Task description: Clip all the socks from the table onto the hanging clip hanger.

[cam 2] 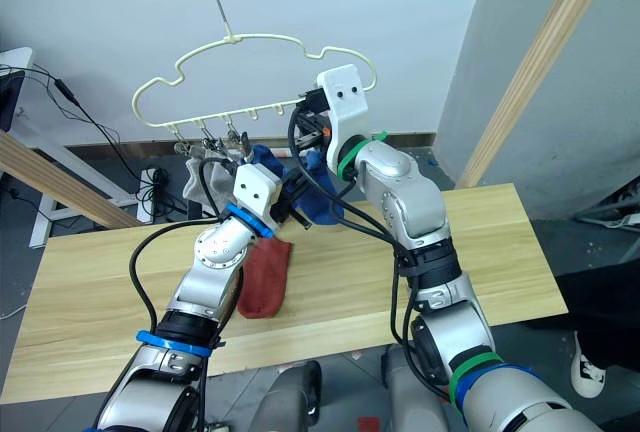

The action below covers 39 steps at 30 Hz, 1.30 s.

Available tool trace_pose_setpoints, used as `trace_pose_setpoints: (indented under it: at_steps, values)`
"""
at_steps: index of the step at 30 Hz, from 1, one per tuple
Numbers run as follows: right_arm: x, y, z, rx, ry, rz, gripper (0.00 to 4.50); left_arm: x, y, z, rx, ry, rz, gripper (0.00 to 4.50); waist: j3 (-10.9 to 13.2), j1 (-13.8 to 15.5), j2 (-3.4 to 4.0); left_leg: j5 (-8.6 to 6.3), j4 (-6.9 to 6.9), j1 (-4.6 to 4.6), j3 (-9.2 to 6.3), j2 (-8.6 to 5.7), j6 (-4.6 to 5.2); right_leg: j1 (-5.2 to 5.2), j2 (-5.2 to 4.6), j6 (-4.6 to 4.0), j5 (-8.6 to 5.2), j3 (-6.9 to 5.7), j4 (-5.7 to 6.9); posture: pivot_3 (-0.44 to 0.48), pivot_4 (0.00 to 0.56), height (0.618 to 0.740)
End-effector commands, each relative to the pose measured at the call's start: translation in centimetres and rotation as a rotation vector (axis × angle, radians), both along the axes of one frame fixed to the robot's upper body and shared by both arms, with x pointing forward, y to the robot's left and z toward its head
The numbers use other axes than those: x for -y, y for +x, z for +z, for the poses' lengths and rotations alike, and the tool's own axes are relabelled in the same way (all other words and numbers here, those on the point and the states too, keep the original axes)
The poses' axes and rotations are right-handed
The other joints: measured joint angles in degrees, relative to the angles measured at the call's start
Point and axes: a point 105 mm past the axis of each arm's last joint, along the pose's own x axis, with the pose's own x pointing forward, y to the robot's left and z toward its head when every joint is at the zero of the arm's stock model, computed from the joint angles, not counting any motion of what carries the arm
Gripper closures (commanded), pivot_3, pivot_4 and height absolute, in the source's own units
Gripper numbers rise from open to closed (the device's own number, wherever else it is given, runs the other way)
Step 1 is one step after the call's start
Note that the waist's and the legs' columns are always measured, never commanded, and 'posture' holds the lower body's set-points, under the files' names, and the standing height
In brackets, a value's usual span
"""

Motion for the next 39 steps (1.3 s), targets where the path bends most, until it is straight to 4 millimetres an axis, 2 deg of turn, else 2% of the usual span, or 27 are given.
trace_pose_setpoints:
  at_steps: [1,12,15,20,26,32,35,39]
  values:
    - [-0.3,-1.0,1.2,0.042,0.031,0.033,4.5,0.0,-0.4,2.0,0.098,-0.006,0.01,4.48,0.0,0.01,0.0,0.0,0.0,-0.01,0.0,0.0,0.0,0.0,0.0,0.0,0.0,0.0,0.0,-0.09,0.352,0.74]
    - [-0.3,-1.1,0.7,0.048,-0.007,0.035,4.5,0.5,0.0,3.2,0.115,-0.051,0.014,4.48,0.0,0.02,0.0,0.0,0.0,-0.02,0.0,-0.03,0.0,0.0,0.0,0.0,0.0,-0.01,-0.01,-0.091,0.346,0.74]
    - [0.0,-1.0,1.0,0.045,0.027,0.024,3.64,0.5,0.0,3.2,0.108,-0.06,0.013,4.5,0.0,0.02,0.0,0.0,0.0,-0.02,0.0,-0.02,0.0,0.0,0.0,0.0,0.0,-0.01,-0.01,-0.089,0.346,0.74]
    - [0.3,-1.0,0.9,0.061,0.003,0.012,1.75,0.6,-0.2,2.7,0.079,-0.055,-0.009,4.5,0.0,0.04,0.0,0.0,0.01,-0.02,0.0,-0.03,0.0,0.0,0.0,0.0,0.0,-0.01,0.0,-0.089,0.346,0.74]
    - [0.9,-1.5,1.0,0.095,-0.023,0.004,1.72,0.6,-0.8,1.9,0.006,-0.044,-0.052,2.84,0.05,0.02,0.0,0.0,-0.01,-0.03,0.0,-0.02,0.0,0.0,0.0,0.0,0.0,-0.01,-0.04,-0.104,0.35,0.74]
    - [2.6,-2.2,1.4,0.121,-0.036,-0.033,1.72,0.0,-2.8,2.2,-0.093,-0.016,-0.157,2.84,0.28,-0.01,0.14,0.0,0.0,-0.04,-0.02,0.02,0.0,-0.01,0.02,0.01,-0.01,0.0,-0.02,-0.093,0.355,0.74]
    - [3.5,-2.6,1.3,0.131,-0.052,-0.047,1.72,-0.2,-3.8,2.2,-0.202,-0.046,-0.232,2.84,0.34,0.02,0.15,0.0,-0.01,-0.04,-0.04,0.02,0.0,0.0,0.04,0.01,-0.01,-0.02,-0.04,-0.085,0.353,0.74]
    - [4.3,-3.4,1.5,0.178,-0.075,-0.046,1.72,-1.0,-4.3,3.2,-0.28,-0.088,-0.259,2.84,0.58,0.05,0.12,0.0,0.01,-0.05,-0.03,0.0,0.0,0.0,0.05,0.03,-0.02,-0.01,-0.04,-0.083,0.355,0.74]
